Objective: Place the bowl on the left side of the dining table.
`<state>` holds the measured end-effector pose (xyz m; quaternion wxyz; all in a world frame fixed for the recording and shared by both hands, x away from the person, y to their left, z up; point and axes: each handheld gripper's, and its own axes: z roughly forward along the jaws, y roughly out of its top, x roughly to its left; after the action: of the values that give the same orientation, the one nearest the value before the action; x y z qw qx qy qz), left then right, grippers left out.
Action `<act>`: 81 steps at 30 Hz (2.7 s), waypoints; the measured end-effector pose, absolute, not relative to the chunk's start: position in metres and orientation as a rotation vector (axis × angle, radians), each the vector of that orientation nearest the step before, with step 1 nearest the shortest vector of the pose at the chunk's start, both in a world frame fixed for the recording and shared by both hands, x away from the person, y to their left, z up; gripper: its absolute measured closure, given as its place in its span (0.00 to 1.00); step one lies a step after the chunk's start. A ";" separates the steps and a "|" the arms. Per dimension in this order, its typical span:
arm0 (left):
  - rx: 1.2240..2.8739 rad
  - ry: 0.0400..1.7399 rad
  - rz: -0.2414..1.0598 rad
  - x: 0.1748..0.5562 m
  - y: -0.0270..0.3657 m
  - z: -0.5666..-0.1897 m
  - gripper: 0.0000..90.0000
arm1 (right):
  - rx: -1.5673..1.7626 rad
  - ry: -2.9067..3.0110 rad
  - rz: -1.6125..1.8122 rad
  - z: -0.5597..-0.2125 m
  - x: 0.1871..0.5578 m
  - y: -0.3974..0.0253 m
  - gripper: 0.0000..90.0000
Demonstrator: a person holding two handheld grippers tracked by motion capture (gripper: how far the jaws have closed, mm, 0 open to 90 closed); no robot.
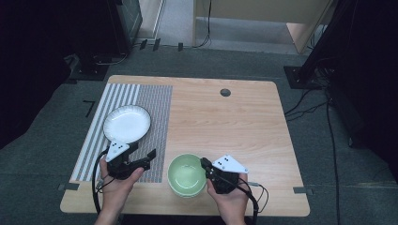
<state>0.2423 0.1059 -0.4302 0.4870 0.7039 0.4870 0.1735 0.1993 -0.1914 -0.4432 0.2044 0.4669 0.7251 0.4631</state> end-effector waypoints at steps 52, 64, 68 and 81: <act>1.916 0.898 0.495 0.215 0.038 -0.441 0.94 | 1.170 1.934 1.225 -0.446 0.187 -0.180 0.92; 1.892 0.838 0.611 0.205 0.033 -0.439 0.94 | 1.232 1.973 1.209 -0.451 0.191 -0.180 0.94; 1.872 0.824 0.603 0.203 0.034 -0.438 0.95 | 1.199 1.923 1.215 -0.448 0.187 -0.180 0.95; 1.854 0.877 0.468 0.206 0.030 -0.437 0.79 | 1.055 1.743 1.216 -0.431 0.169 -0.180 0.95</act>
<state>0.2057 0.0303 -0.4370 0.4959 0.7654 0.3619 0.1931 0.1689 -0.1803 -0.4314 0.3750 0.4123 0.6810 0.4750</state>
